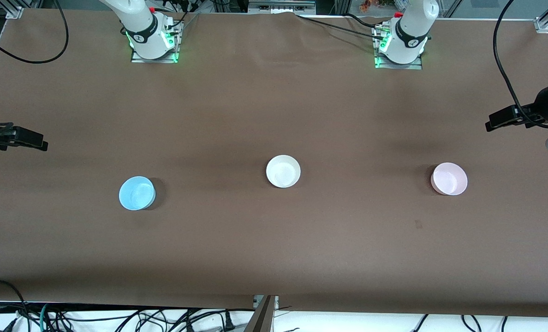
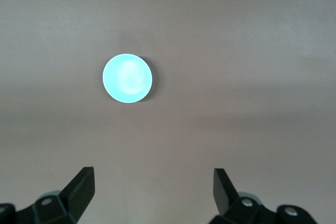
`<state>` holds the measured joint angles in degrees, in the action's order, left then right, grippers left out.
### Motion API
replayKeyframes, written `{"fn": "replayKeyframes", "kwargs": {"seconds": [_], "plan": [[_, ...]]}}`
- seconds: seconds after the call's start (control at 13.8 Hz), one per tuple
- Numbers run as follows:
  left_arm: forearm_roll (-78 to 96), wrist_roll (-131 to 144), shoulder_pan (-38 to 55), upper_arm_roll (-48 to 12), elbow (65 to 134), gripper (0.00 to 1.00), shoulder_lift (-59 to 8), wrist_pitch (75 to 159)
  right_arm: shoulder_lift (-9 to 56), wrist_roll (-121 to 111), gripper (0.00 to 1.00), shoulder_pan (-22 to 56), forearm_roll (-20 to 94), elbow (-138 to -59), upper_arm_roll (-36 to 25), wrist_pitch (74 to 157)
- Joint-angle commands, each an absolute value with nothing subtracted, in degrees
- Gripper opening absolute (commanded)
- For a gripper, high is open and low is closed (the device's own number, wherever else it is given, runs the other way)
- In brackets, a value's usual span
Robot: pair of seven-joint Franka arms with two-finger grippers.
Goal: Stack pink and blue bowls on white bowl
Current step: 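Move the left gripper toward the pink bowl rim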
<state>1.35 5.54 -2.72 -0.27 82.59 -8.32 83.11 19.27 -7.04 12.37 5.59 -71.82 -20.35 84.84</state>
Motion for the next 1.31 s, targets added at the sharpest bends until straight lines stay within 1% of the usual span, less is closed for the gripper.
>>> {"fn": "replayKeyframes", "kwargs": {"seconds": [0.0, 0.22, 0.29, 0.44, 0.51, 0.73, 0.87, 1.02, 1.23], "plan": [[2.29, 4.48, -3.43, -0.53, 84.29, 1.00, -6.68, 83.85, 19.07, -6.33, 1.00, 12.39, 5.36, -71.19, -20.30, 84.46], [1.76, 4.39, -3.60, -0.18, 84.55, 1.00, -7.29, 83.93, 19.07, -6.50, 1.00, 12.31, 5.27, -71.19, -20.30, 84.03], [1.67, 4.22, -4.56, 0.17, 84.64, 1.00, -8.69, 84.02, 19.07, -6.59, 1.00, 12.04, 5.27, -71.10, -20.48, 83.85], [1.76, -0.05, -5.54, 2.45, 85.16, 1.00, -10.45, 85.51, 19.07, -6.50, 1.00, 11.87, 5.19, -71.10, -20.65, 83.93], [1.76, -4.09, -6.15, 3.59, 86.82, 1.00, -11.50, 88.13, 18.99, -6.50, 1.00, 11.87, 5.10, -71.10, -20.65, 84.02], [2.02, -10.89, -8.88, 5.26, 94.72, 1.00, -14.05, 99.46, 18.98, -6.59, 1.00, 11.78, 3.70, -71.19, -20.74, 83.67], [3.07, -14.22, -9.14, 6.85, 97.81, 1.00, -18.08, 106.92, 18.90, -6.94, 1.00, 11.34, 2.55, -71.45, -20.83, 83.58], [9.02, -18.96, -10.80, 6.94, 102.19, 1.00, -21.34, 115.19, 18.90, -7.56, 1.00, 10.72, 2.64, -71.63, -20.83, 83.58], [16.42, -25.20, -11.86, 7.21, 106.08, 1.00, -25.30, 122.59, 18.98, -7.56, 1.00, 10.72, 2.64, -71.81, -20.83, 83.41]]}}
